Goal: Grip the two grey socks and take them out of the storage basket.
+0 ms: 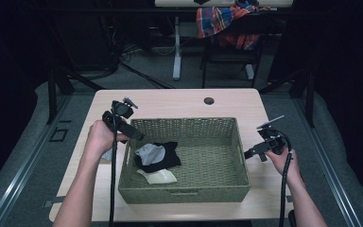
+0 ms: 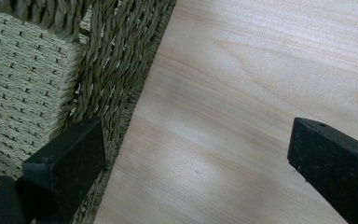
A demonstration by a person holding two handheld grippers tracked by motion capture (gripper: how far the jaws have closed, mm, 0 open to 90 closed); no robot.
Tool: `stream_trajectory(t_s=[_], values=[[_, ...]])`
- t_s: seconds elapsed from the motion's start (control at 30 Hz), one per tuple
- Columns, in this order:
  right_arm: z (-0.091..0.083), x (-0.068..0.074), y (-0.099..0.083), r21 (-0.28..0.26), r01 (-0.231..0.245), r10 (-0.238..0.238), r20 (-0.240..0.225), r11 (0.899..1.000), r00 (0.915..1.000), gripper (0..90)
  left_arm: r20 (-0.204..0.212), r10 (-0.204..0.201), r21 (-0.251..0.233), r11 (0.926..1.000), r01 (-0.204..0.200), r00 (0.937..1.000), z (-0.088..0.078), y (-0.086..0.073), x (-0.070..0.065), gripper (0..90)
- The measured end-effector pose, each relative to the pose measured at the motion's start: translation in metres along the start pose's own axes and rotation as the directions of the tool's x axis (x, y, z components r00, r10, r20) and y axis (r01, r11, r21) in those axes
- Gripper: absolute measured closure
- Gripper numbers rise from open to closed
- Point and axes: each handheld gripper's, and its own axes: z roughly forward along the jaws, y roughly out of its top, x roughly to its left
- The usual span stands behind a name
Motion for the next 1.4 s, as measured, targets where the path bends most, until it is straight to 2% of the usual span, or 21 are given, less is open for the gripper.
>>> stream_trajectory(t_s=[0.07, 0.13, 0.2, 0.3, 0.43, 0.53, 0.6, 0.63, 0.67, 0.77, 0.83, 0.87, 0.93, 1.03, 1.07, 1.1, 1.17, 1.23, 1.3, 1.4], values=[[0.001, 0.001, -0.001, -0.02, -0.015, 0.015, -0.001, 1.0, 0.9999, 3.9, 0.01, 0.021, 0.011, 0.9997, -0.021, 0.9997, 0.006, 0.005, -0.008, 0.2], [0.0, 0.0, 0.0, 0.0, 0.0, 0.0, 0.0, 1.0, 1.0, 3.9, 0.013, 0.031, 0.015, 0.9994, -0.031, 0.9994, 0.009, 0.008, -0.012, 0.3], [0.0, 0.0, 0.0, -0.006, -0.005, 0.005, -0.002, 1.0, 1.0, 3.9, 0.004, 0.036, 0.025, 0.999, -0.037, 0.9993, 0.013, 0.01, -0.015, 0.0], [0.0, 0.0, 0.0, -0.002, -0.001, 0.001, -0.003, 1.0, 1.0, 3.9, 0.013, 0.044, 0.039, 0.9982, -0.045, 0.9989, 0.018, 0.011, -0.019, 0.0], [0.001, 0.0, 0.0, -0.005, -0.004, 0.004, -0.003, 1.0, 1.0, 3.9, 0.04, 0.078, 0.087, 0.9929, -0.081, 0.9962, 0.034, 0.013, -0.028, 1.0], [0.001, 0.0, 0.0, -0.002, -0.002, 0.002, -0.001, 1.0, 1.0, 3.9, 0.068, 0.1, 0.093, 0.99, -0.106, 0.9927, 0.04, 0.013, -0.033, 15.2], [0.001, 0.0, 0.0, -0.002, -0.002, 0.002, -0.001, 1.0, 1.0, 3.9, 0.071, 0.105, 0.1, 0.9887, -0.112, 0.9919, 0.042, 0.014, -0.034, 17.0], [0.002, 0.0, -0.001, -0.027, -0.02, 0.019, -0.007, 0.999, 0.9998, 3.9, 0.074, 0.113, 0.108, 0.9868, -0.121, 0.9908, 0.045, 0.014, -0.037, 17.0], [0.001, 0.0, 0.0, -0.005, -0.003, 0.003, -0.002, 1.0, 1.0, 3.9, 0.081, 0.116, 0.109, 0.9862, -0.125, 0.9899, 0.046, 0.015, -0.038, 22.0], [0.002, 0.001, -0.001, -0.02, -0.017, 0.017, 0.0, 1.0, 0.9999, 3.9, 0.1, 0.126, 0.116, 0.9837, -0.137, 0.9871, 0.051, 0.015, -0.04, 35.7], [0.0, 0.0, 0.0, -0.002, -0.002, 0.002, -0.001, 1.0, 1.0, 3.9, 0.116, 0.131, 0.127, 0.9812, -0.146, 0.9845, 0.055, 0.015, -0.042, 40.6], [0.0, 0.0, 0.0, -0.004, -0.004, 0.004, -0.001, 1.0, 1.0, 3.9, 0.128, 0.134, 0.136, 0.979, -0.152, 0.9826, 0.057, 0.015, -0.042, 47.1], [0.0, 0.0, 0.0, -0.003, -0.004, 0.004, -0.001, 1.0, 1.0, 3.9, 0.143, 0.139, 0.154, 0.9748, -0.161, 0.9799, 0.064, 0.014, -0.044, 50.2], [0.0, 0.0, 0.0, -0.003, -0.004, 0.004, 0.0, 1.0, 1.0, 3.9, 0.144, 0.142, 0.171, 0.9712, -0.166, 0.9794, 0.069, 0.014, -0.045, 54.8], [0.002, 0.001, -0.001, -0.029, -0.026, 0.026, 0.003, 0.999, 0.9997, 3.9, 0.141, 0.143, 0.176, 0.9701, -0.167, 0.9796, 0.071, 0.013, -0.046, 64.1], [0.001, 0.0, -0.001, -0.019, -0.015, 0.015, -0.003, 1.0, 0.9999, 3.9, 0.142, 0.146, 0.181, 0.9685, -0.171, 0.9791, 0.073, 0.013, -0.046, 67.9], [0.002, 0.001, -0.001, -0.028, -0.025, 0.025, 0.003, 0.999, 0.9997, 3.9, 0.144, 0.147, 0.171, 0.9704, -0.171, 0.9786, 0.074, 0.011, -0.045, 78.8], [0.002, 0.0, -0.001, -0.026, -0.022, 0.022, 0.001, 0.999, 0.9998, 3.9, 0.141, 0.154, 0.162, 0.9709, -0.177, 0.9779, 0.072, 0.011, -0.044, 84.1], [0.002, 0.001, -0.001, -0.027, -0.025, 0.025, 0.003, 0.999, 0.9997, 3.9, 0.142, 0.153, 0.156, 0.9722, -0.175, 0.9779, 0.07, 0.011, -0.044, 84.8], [0.001, 0.0, -0.001, -0.01, -0.008, 0.008, -0.001, 1.0, 1.0, 3.9, 0.145, 0.152, 0.129, 0.9769, -0.171, 0.9777, 0.058, 0.014, -0.039, 85.0]])
